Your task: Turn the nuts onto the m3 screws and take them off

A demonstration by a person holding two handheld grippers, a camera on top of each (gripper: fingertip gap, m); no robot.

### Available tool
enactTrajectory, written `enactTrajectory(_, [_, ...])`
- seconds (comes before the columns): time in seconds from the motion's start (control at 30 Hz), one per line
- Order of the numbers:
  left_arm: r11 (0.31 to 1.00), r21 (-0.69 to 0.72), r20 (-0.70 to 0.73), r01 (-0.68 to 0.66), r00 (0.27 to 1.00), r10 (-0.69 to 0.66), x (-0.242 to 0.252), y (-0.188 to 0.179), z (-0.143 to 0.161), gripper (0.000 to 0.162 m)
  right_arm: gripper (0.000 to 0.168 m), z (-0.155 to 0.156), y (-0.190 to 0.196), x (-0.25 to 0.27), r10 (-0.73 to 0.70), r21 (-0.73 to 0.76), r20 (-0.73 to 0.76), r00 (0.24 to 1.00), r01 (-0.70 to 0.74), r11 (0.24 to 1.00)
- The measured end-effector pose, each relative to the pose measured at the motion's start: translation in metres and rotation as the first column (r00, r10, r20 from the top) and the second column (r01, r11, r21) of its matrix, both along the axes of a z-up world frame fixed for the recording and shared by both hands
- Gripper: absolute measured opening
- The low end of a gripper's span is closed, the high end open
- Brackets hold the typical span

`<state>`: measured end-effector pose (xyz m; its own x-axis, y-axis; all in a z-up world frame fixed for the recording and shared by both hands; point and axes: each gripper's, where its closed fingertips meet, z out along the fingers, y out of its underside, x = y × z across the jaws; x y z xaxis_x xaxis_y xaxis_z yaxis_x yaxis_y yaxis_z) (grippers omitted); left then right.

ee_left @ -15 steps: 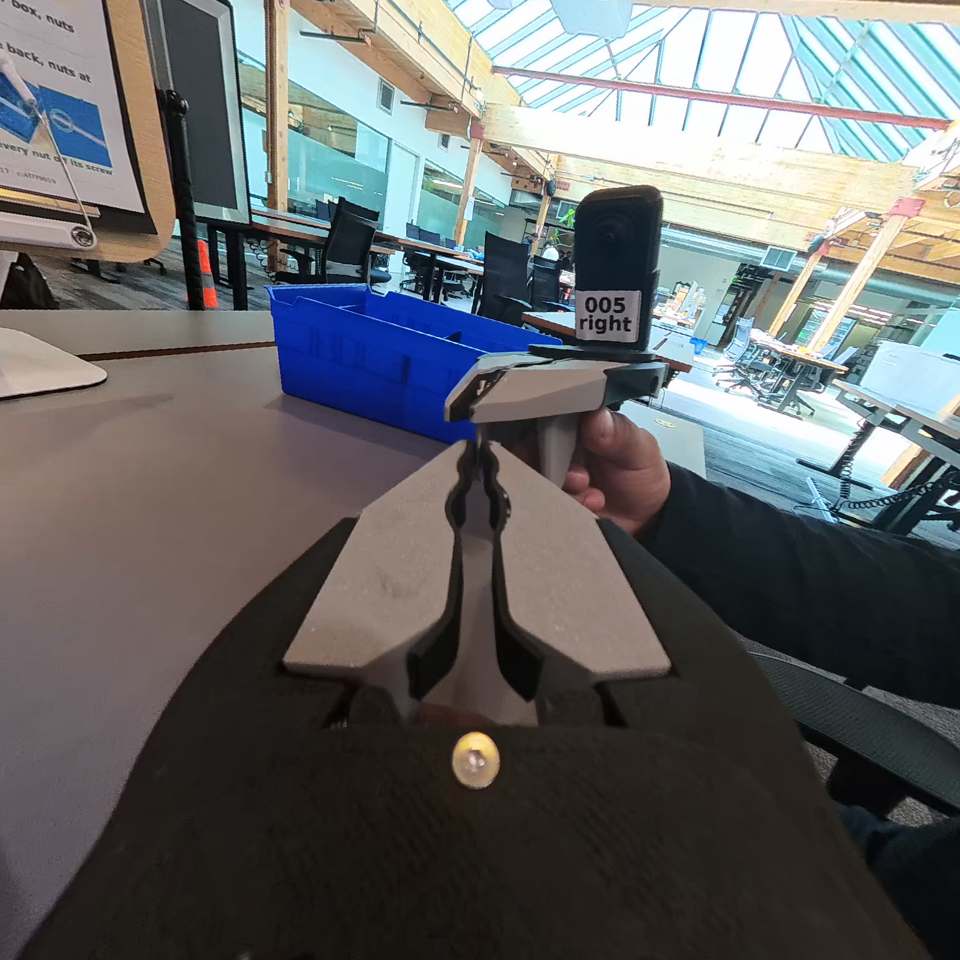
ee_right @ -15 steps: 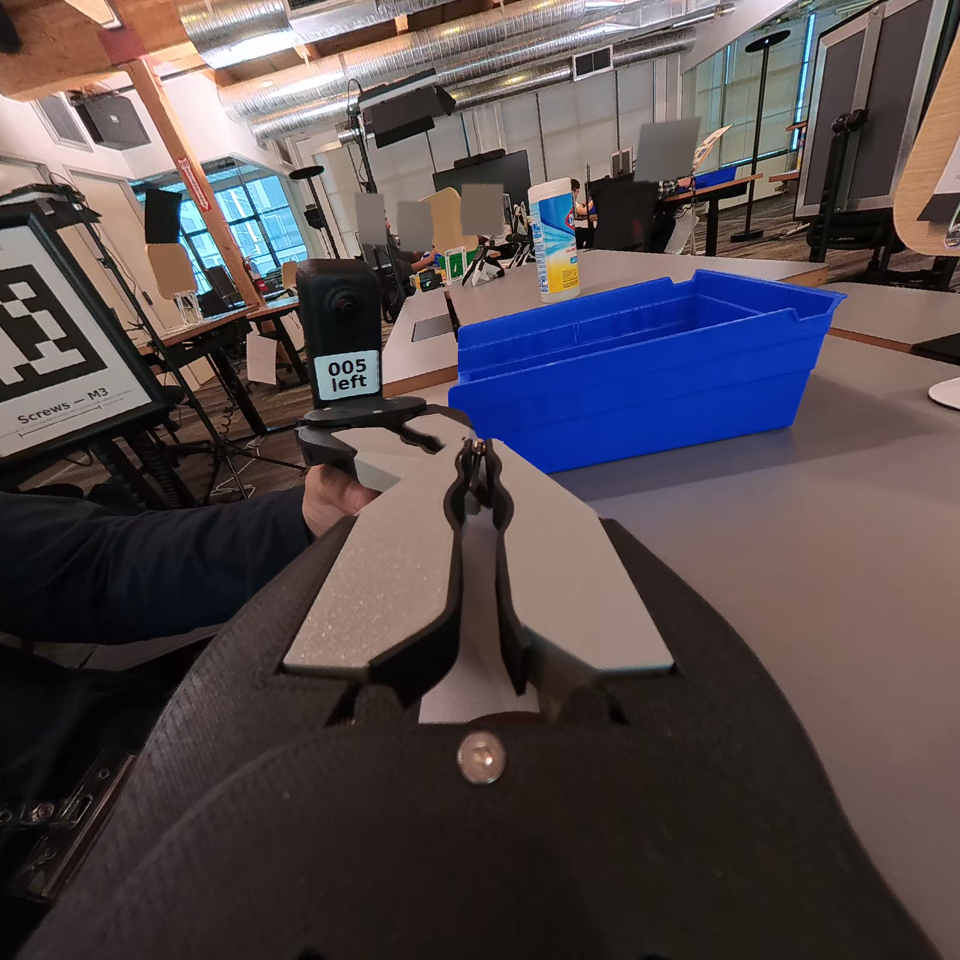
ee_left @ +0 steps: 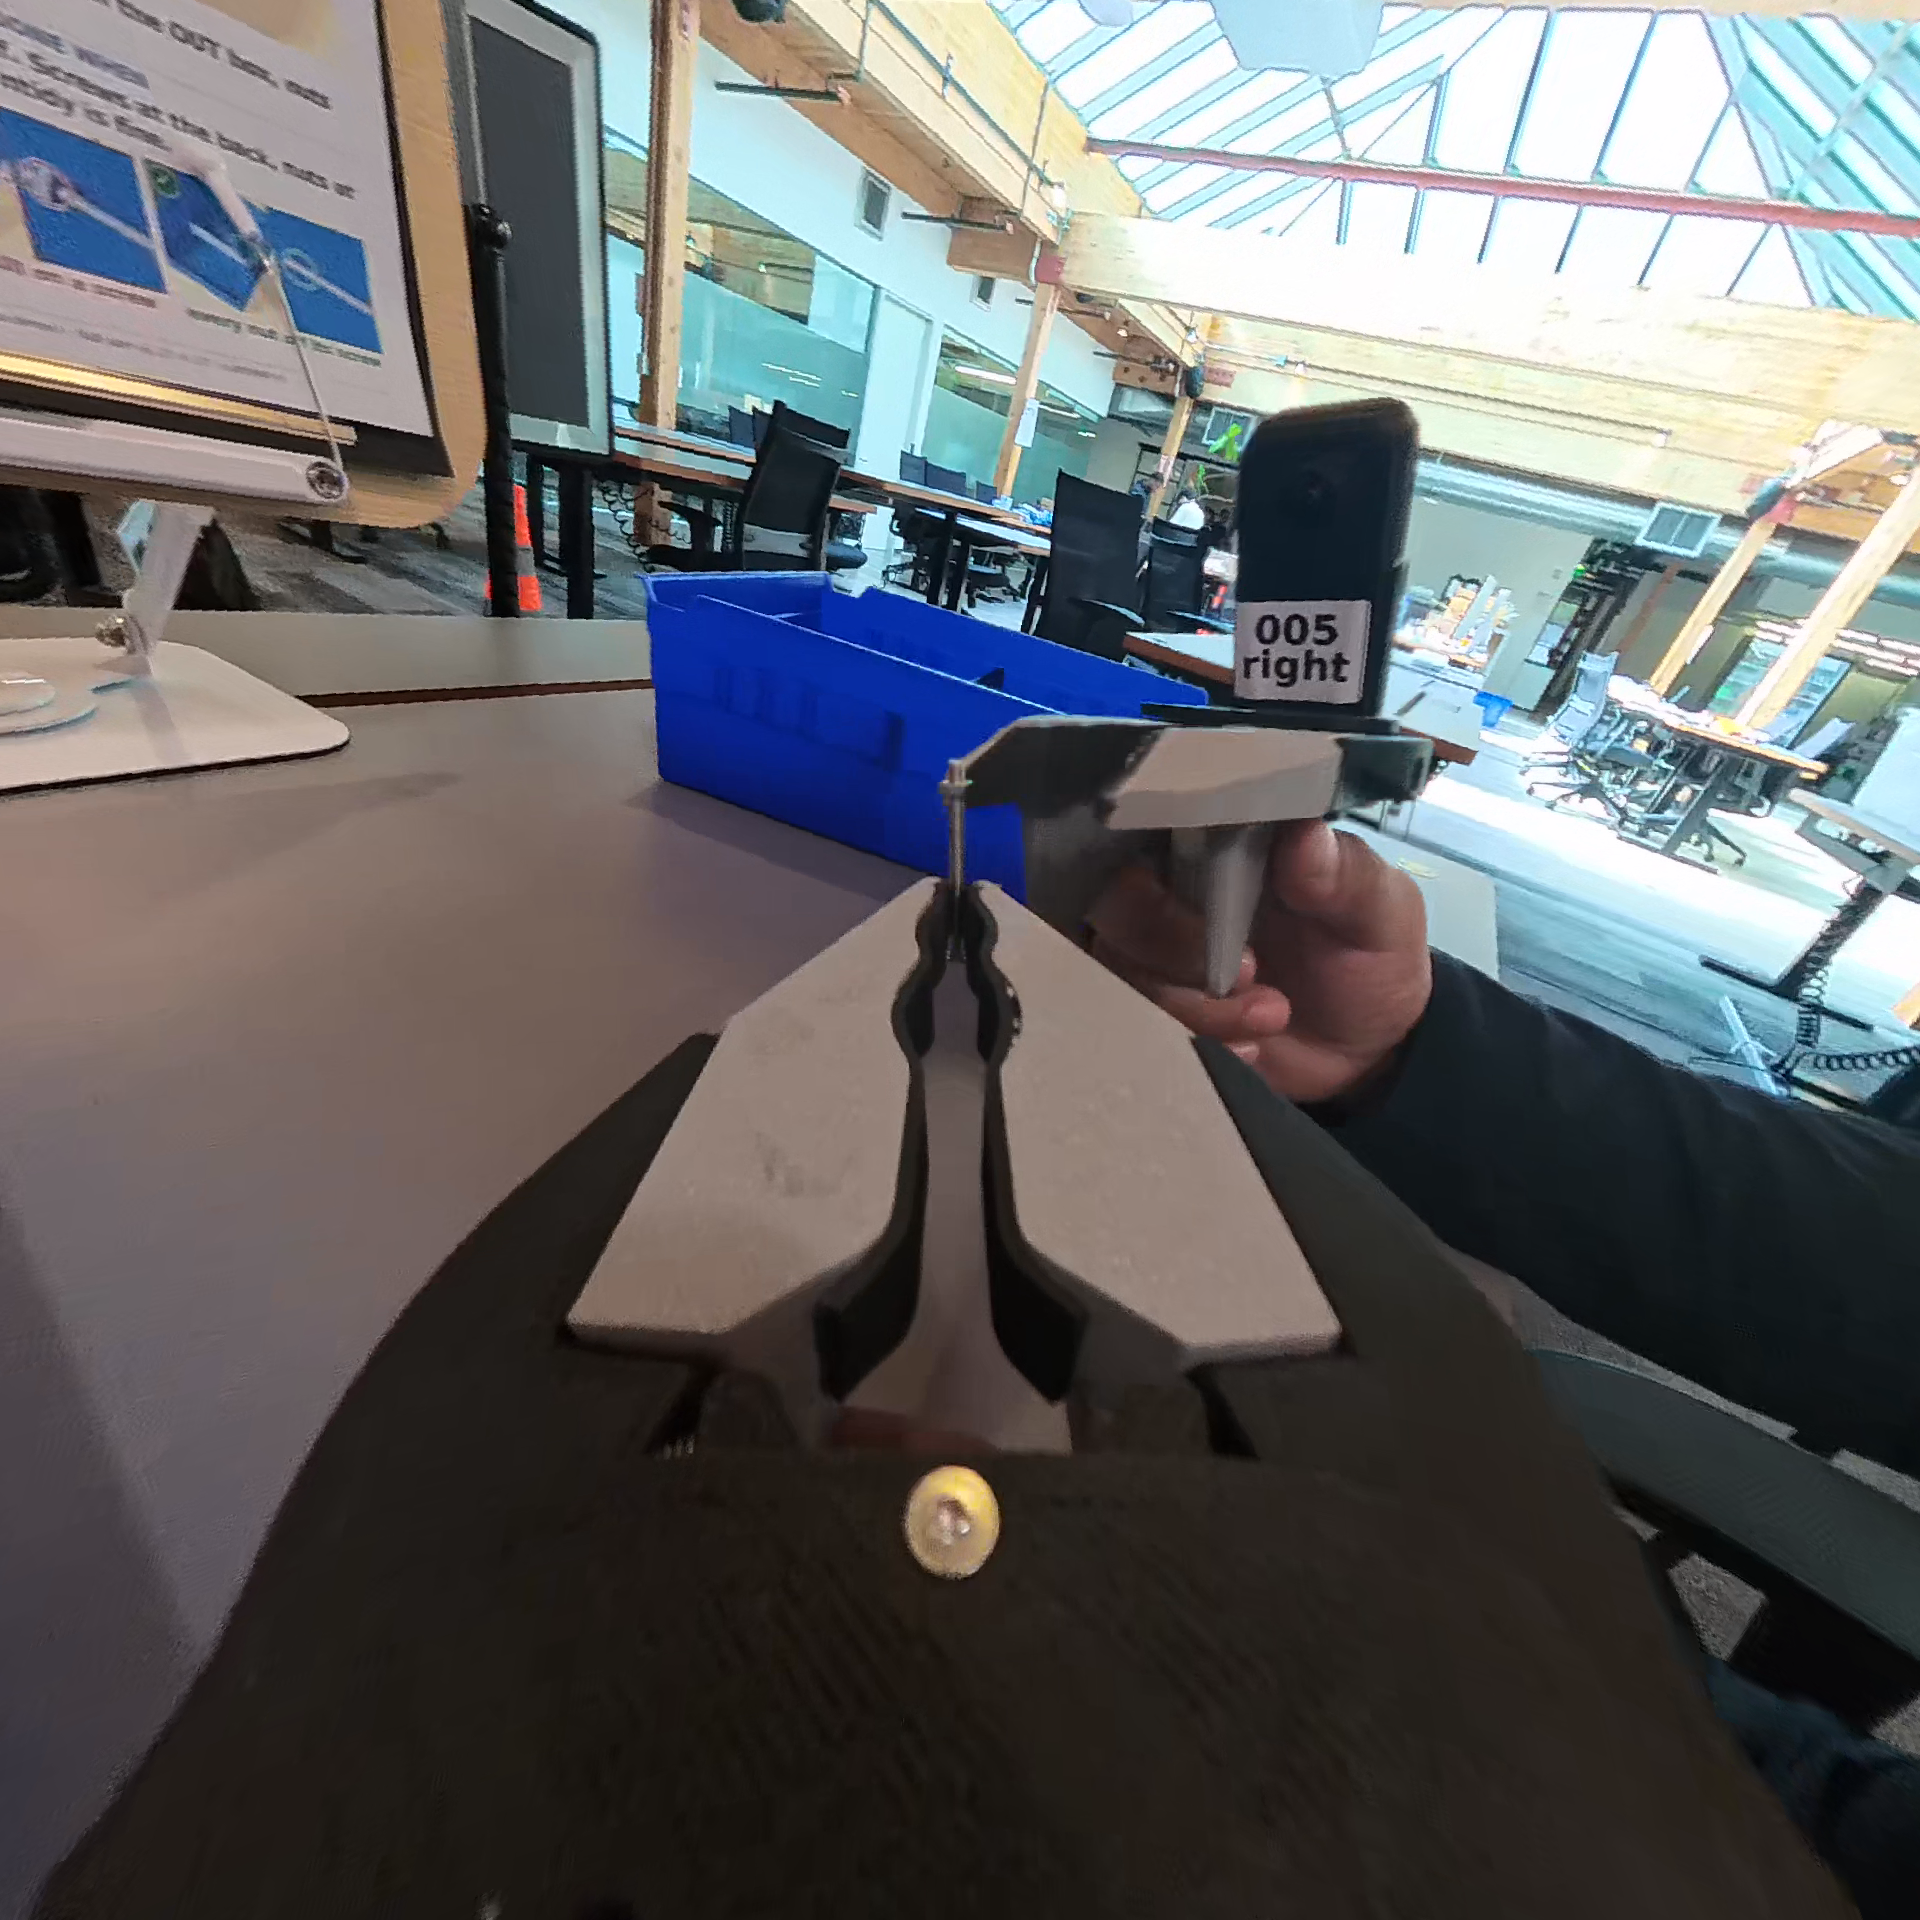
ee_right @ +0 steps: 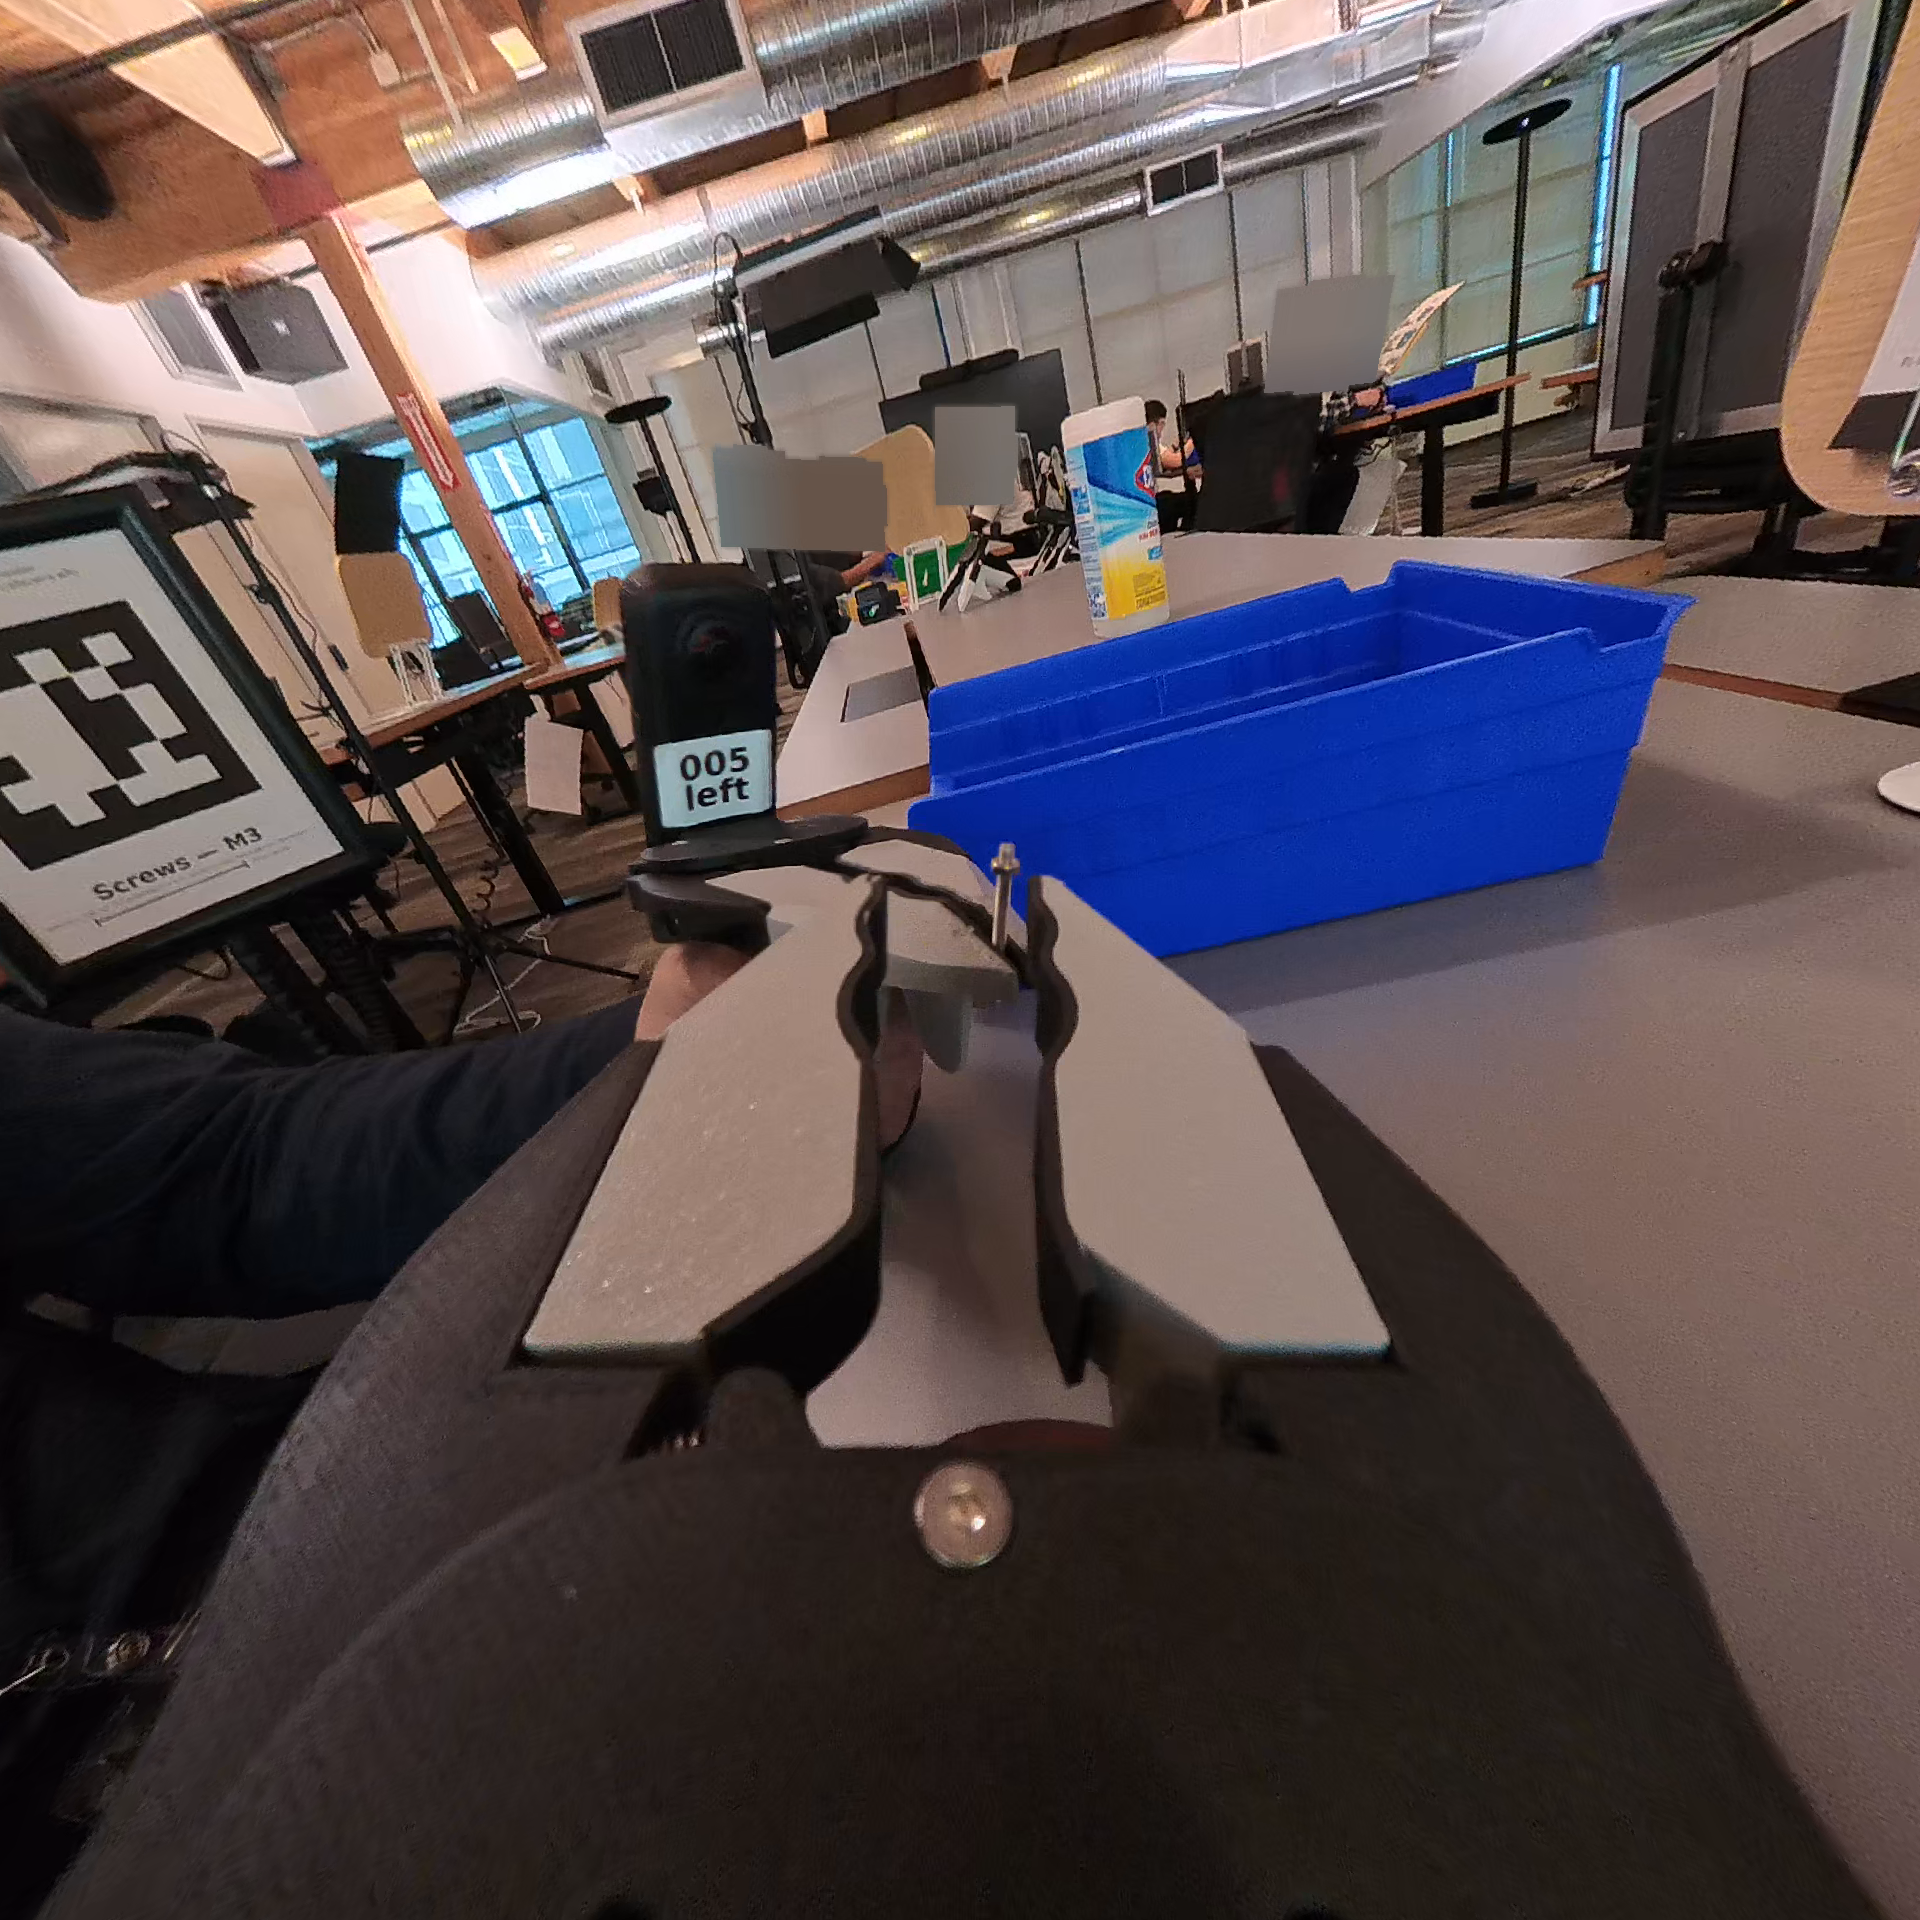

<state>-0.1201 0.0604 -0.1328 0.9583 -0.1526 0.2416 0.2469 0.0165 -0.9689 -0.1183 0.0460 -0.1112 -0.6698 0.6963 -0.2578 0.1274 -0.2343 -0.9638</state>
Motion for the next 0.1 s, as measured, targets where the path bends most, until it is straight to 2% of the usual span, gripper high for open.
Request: enactTrajectory(0.1, [1.0, -0.004, -0.005, -0.004, 1.0, 0.004, -0.0001, 0.0003, -0.0006, 0.0, 0.025, -0.0009, -0.0006, -0.0001, 0.003, 0.0, 0.003, 1.0, -0.003, 1.0])
